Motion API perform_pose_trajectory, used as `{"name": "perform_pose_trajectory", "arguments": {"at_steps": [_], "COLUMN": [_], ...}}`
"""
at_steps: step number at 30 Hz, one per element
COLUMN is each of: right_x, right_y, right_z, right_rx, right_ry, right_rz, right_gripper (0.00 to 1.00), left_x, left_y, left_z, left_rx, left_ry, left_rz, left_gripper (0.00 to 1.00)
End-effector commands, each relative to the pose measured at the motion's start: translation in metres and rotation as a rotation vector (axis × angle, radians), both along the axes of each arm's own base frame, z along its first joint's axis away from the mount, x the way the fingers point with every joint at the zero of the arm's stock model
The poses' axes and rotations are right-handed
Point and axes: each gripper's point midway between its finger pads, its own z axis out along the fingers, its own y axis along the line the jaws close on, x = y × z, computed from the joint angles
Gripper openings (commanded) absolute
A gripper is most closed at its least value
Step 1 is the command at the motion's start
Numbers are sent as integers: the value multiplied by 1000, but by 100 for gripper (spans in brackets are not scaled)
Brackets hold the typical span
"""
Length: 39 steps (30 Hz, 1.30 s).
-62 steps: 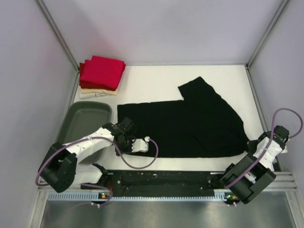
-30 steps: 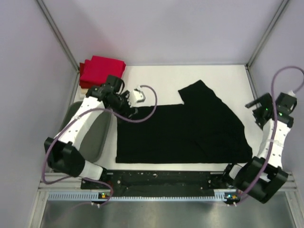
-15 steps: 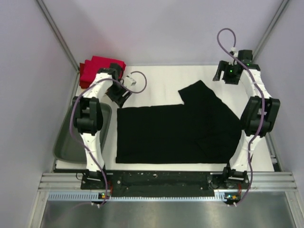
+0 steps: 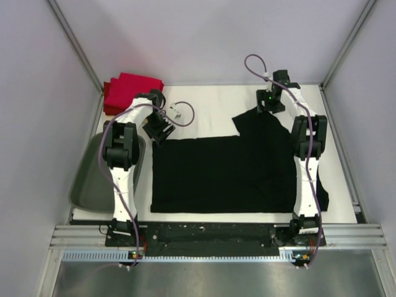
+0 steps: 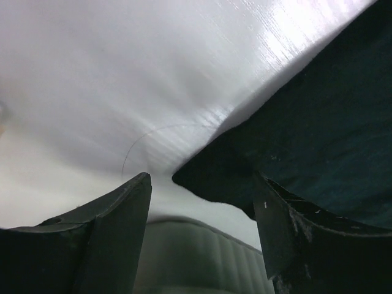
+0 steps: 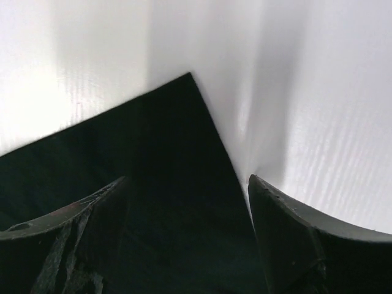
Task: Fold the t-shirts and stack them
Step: Grap the side of the flattened tshirt furthest away from the robot with both arms, then fold the other side of the tshirt into a rectangle
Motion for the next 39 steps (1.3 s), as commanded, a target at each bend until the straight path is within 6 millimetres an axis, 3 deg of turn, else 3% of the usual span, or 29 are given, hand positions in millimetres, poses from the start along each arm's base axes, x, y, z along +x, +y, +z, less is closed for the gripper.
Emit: {"name": "perform_pose_trajectory", "arguments": {"at_steps": [1, 3, 4, 7, 9, 10, 11, 18, 20, 24, 28, 33, 39], "right_x": [-3, -6, -9, -13, -16, -18, -19, -44, -60, -100, -151, -216, -282], "right_y": [5, 8, 11, 19, 24, 26, 26, 18, 14, 4, -14, -24, -69], "right_z": [-21, -29, -33, -35, -30, -28, -19, 47, 67, 87, 93, 94, 95], "right_rx": [-20, -46, -57, -40, -11, -1, 7, 53, 51, 14, -58, -100, -338], "right_ry": [55, 74, 84, 98, 100, 102, 90, 27, 6, -2, 16, 55, 197], "right_rz": [-3, 3, 17, 29, 19, 25, 27, -24, -27, -28, -60, -38, -66], "right_gripper": [75, 69, 60, 37, 18, 9, 1, 0, 0, 0, 0, 0, 0], "left_x": [-2, -5, -8, -19, -25, -25, -24, -15, -16, -31, -56, -92, -130], "left_y": [-5, -9, -11, -19, -24, -25, -25, -30, -33, -37, -37, -25, -17], "left_z": [-12, -18, -20, -22, -19, -16, -12, 34, 52, 79, 88, 83, 72], "left_rx": [-27, -48, -60, -111, -140, -148, -150, -191, -209, -249, -264, -227, -209], "left_ry": [36, 57, 71, 122, 139, 132, 116, -34, -84, -140, -123, -85, -59], "left_rz": [-7, -7, -10, -22, -30, -32, -32, -69, -88, -133, -185, -244, -369], "left_gripper": [70, 68, 67, 50, 24, 6, 0, 0, 0, 0, 0, 0, 0]}}
